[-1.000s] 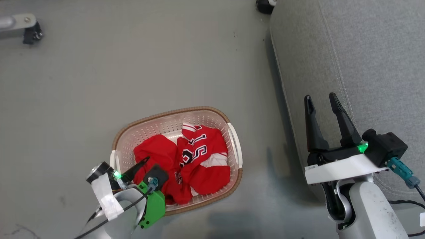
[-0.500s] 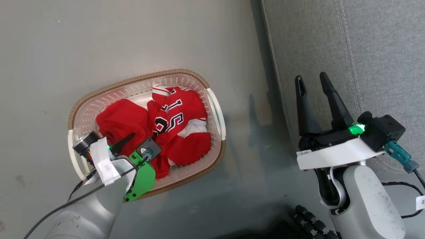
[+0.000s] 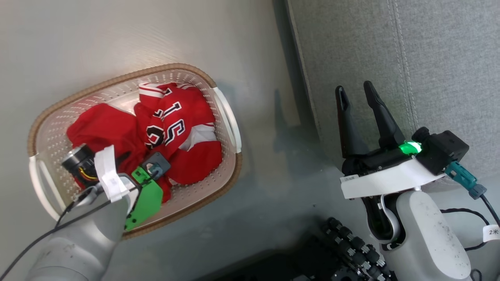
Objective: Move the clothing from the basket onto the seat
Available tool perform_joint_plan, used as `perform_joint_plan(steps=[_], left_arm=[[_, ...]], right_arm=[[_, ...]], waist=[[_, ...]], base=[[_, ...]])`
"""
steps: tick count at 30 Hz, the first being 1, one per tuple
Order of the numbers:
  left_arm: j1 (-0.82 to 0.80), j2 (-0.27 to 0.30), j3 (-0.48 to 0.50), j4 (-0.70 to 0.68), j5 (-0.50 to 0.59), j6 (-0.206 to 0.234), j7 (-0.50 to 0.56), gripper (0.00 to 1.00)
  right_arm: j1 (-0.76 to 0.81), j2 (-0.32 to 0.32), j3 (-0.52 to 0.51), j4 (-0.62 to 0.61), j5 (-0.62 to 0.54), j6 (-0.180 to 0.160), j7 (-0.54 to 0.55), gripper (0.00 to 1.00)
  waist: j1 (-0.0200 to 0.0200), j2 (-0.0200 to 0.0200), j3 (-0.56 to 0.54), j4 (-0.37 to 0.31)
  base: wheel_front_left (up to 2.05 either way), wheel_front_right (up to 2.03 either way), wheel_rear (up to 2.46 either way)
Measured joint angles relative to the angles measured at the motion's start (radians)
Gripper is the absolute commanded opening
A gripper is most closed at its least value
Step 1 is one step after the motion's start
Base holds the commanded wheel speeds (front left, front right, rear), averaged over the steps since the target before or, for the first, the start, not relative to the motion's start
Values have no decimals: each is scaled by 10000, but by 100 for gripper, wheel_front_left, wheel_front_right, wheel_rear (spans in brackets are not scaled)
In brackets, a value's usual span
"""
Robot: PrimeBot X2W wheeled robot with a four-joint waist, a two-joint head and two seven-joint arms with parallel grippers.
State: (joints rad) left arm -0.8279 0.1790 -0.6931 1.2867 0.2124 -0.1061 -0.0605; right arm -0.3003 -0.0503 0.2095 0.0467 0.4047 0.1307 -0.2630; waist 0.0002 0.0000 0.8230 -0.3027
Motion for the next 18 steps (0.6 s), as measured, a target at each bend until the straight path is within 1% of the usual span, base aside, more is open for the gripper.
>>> perform_joint_plan(steps=[5, 9, 11, 18], left_arm=[[-233, 362, -211, 13, 86, -29, 658, 100], [-440, 546, -316, 17, 92, -77, 1012, 100], [-726, 688, -639, 13, 391, -77, 1285, 100], [-1021, 1007, -658, 15, 288, -75, 2188, 100]], right_arm=[[-128, -2, 198, -123, 77, 0, 2, 100], [-174, -2, 334, -207, 163, 0, 0, 100], [-304, 0, 445, -318, 203, 0, 2, 100], [-523, 0, 631, -529, 238, 0, 0, 100]], waist=[[0, 0, 300, -279], [0, 0, 540, -468], [0, 0, 762, -612], [-1, 0, 1286, -885]], base=[[0, 0, 0], [0, 0, 0], [0, 0, 0], [0, 0, 0]])
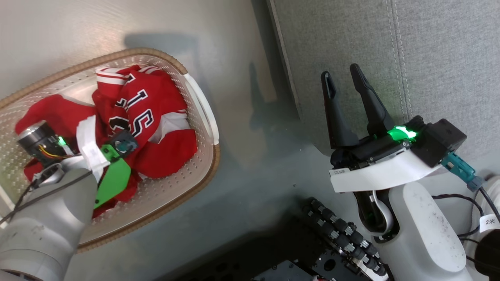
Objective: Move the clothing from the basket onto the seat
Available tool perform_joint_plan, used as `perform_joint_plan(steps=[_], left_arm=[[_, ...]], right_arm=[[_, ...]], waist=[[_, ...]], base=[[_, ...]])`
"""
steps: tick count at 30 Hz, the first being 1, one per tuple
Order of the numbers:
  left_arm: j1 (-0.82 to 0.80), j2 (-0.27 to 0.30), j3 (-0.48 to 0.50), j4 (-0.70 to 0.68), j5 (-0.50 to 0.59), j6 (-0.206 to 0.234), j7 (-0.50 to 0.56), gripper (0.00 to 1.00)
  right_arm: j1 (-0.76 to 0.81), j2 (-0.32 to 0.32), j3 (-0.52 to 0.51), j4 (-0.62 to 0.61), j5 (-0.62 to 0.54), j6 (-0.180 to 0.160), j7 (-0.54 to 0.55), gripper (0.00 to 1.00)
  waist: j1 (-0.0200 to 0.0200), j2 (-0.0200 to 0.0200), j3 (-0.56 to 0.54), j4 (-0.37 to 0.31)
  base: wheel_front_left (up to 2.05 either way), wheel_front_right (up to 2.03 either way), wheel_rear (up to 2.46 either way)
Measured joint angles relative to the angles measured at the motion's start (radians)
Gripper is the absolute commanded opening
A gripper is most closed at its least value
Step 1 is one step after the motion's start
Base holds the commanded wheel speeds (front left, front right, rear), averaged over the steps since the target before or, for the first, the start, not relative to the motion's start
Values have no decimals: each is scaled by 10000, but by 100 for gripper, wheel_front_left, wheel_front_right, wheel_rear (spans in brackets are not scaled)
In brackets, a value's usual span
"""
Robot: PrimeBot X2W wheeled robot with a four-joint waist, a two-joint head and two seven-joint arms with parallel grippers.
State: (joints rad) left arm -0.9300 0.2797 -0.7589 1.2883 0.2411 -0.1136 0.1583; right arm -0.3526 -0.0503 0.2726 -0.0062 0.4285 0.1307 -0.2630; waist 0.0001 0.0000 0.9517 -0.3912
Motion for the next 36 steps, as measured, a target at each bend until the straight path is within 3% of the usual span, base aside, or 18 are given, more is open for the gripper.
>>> perform_joint_plan(steps=[14, 15, 16, 17, 28, 36], left_arm=[[-387, 383, -40, -23, -426, -58, 957, 100], [-402, 383, -48, -36, -468, -67, 989, 73], [-417, 383, -33, -38, -495, -96, 1018, 29], [-416, 372, -50, -44, -546, -100, 1062, 0], [-247, 146, -240, 4, -911, -138, 809, 0], [213, -451, 105, 8, -1639, 0, 148, 0]], right_arm=[[-222, 0, 48, -249, -42, 0, 0, 100], [-229, 0, 56, -253, -59, 0, 0, 100], [-251, 0, 67, -263, -75, 0, 0, 100], [-267, 0, 79, -265, -79, 0, 0, 100], [-427, 4, -67, -107, -384, 0, 0, 100], [-339, 13, -376, 153, -848, 0, 0, 100]], waist=[[-1, 0, 726, -338], [-1, 0, 743, -321], [-1, 1, 756, -308], [-1, 0, 763, -301], [-1, 0, 336, -148], [-1, 0, -633, 154]], base=[[0, 0, 0], [0, 0, 0], [0, 0, 0], [0, 0, 0], [0, 0, 0], [0, 0, 0]])
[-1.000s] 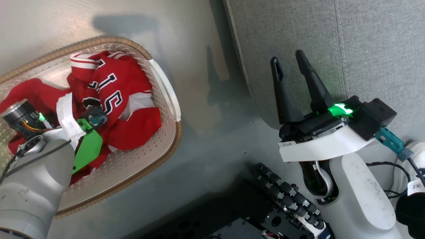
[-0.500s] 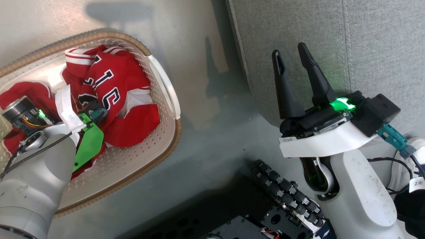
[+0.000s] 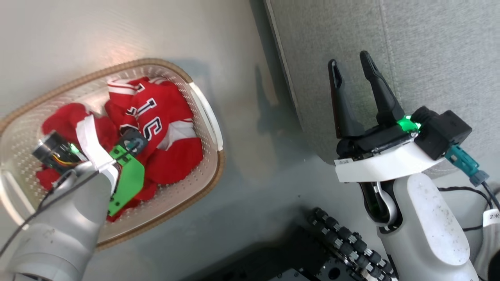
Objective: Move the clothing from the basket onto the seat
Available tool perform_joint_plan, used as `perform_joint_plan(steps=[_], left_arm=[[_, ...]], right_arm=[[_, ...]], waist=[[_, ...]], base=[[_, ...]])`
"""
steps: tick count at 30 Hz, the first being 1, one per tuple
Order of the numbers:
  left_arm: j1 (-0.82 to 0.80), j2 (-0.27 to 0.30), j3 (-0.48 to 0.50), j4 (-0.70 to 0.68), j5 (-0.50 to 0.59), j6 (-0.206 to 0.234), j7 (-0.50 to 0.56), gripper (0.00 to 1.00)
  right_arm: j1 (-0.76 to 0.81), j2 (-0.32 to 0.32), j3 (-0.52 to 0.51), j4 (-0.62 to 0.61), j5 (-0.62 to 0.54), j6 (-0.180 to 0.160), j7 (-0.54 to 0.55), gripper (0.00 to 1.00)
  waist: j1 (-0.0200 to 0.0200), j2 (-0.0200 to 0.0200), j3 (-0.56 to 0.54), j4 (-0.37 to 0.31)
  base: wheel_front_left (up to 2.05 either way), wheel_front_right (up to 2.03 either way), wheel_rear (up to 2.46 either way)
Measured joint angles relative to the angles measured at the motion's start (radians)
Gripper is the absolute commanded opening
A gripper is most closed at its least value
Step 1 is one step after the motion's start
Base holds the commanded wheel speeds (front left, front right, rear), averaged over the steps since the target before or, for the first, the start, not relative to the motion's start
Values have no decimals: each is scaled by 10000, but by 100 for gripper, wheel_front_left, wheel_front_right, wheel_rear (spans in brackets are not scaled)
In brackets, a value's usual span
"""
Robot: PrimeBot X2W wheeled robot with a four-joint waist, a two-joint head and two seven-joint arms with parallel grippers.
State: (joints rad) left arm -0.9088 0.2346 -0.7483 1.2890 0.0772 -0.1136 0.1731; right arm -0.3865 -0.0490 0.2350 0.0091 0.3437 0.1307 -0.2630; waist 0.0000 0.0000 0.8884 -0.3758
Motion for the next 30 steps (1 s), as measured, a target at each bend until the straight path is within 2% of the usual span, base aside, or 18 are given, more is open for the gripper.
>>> perform_joint_plan(steps=[5, 12, 16, 22, 28, 30], left_arm=[[447, -288, 100, 10, -276, 84, -447, 0], [1076, -915, 748, 0, -1241, 374, -1820, 0], [1406, -1039, 1087, -4, -1657, 468, -2681, 0], [1908, -1350, 1659, -58, -2495, 428, -3768, 0], [2384, -1576, 2278, -897, -3273, 345, -4311, 0], [2693, -1618, 2619, -1576, -3603, 343, -4332, 0]], right_arm=[[349, 2, -88, 245, -339, 0, 0, 100], [1136, 2, -362, 713, -886, 0, 0, 100], [1514, 8, -426, 911, -1045, 0, 2, 100], [2243, 4, -571, 1114, -1185, 0, 0, 100], [2982, 4, -573, 1231, -1166, 0, 0, 100], [3217, 4, -550, 1258, -1177, 0, 0, 100]], waist=[[0, 0, -848, 245], [0, 0, -2314, 721], [0, 0, -3246, 1025], [0, 0, -4658, 1461], [0, 0, -6007, 1878], [0, 0, -6452, 2013]], base=[[0, 0, 0], [0, 0, 0], [0, 0, 0], [0, 0, 0], [0, 0, 0], [0, 0, 0]])
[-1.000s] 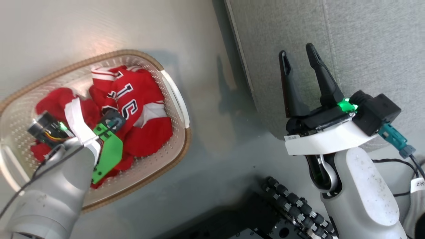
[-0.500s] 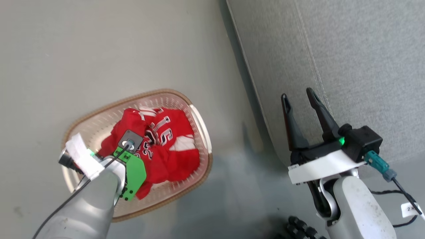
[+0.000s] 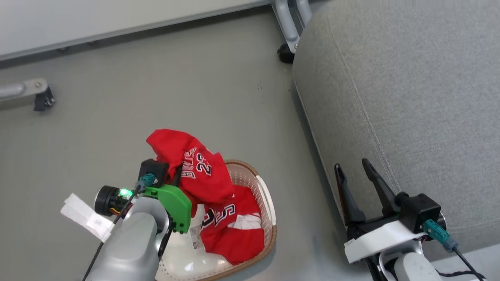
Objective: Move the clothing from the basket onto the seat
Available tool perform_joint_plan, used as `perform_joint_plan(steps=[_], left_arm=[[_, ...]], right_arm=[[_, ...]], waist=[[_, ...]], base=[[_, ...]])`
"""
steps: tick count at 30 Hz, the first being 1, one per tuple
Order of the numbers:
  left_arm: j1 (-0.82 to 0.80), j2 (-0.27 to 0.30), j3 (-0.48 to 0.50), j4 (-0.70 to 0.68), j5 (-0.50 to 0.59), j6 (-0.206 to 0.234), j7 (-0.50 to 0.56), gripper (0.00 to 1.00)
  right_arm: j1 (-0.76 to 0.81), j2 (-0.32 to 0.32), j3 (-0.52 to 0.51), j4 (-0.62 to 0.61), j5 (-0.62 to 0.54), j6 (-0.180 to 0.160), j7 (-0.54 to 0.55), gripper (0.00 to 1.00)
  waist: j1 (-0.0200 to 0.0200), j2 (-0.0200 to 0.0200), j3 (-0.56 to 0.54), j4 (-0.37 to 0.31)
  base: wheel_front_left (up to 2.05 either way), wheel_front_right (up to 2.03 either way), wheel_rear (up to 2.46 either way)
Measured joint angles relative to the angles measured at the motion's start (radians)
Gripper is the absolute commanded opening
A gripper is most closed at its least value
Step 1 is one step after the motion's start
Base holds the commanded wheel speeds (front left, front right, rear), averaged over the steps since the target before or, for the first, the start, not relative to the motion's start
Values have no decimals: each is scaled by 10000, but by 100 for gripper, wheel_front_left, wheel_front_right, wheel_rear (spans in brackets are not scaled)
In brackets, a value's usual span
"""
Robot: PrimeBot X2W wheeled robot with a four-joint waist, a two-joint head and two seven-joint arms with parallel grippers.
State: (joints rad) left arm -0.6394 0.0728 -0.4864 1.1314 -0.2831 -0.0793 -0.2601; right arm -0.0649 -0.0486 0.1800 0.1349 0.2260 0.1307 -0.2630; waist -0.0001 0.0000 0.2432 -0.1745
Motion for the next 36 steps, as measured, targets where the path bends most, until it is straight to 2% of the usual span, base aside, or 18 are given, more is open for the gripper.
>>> perform_joint_plan(steps=[4, 13, 17, 20, 26, 36], left_arm=[[838, -61, 738, -1864, -537, -38, -23, 0], [2719, -207, 1862, -5846, -596, 115, -25, 0], [3344, -222, 1948, -7770, -832, 13, -23, 0], [3668, -226, 1820, -8880, -1538, -111, -23, 0], [3976, -234, 1333, -9988, -1825, -188, -25, 0], [4039, -244, 54, -10602, -2021, -397, -25, 0]], right_arm=[[419, -2, 36, 42, -117, 0, 0, 100], [833, -4, 146, -90, -370, 0, 0, 100], [1007, -4, 207, -194, -462, 0, 0, 100], [1048, -27, 230, -245, -495, 0, 0, 100], [1233, -130, 265, -322, -539, 0, 2, 100], [1413, -219, 464, -405, -612, 0, 0, 100]], waist=[[0, 0, -827, 220], [0, 0, -2253, 517], [0, 0, -2657, 610], [0, 0, -2793, 668], [0, 0, -2966, 774], [0, 0, -3140, 862]], base=[[0, 0, 0], [0, 0, 0], [0, 0, 0], [0, 0, 0], [0, 0, 0], [0, 0, 0]])
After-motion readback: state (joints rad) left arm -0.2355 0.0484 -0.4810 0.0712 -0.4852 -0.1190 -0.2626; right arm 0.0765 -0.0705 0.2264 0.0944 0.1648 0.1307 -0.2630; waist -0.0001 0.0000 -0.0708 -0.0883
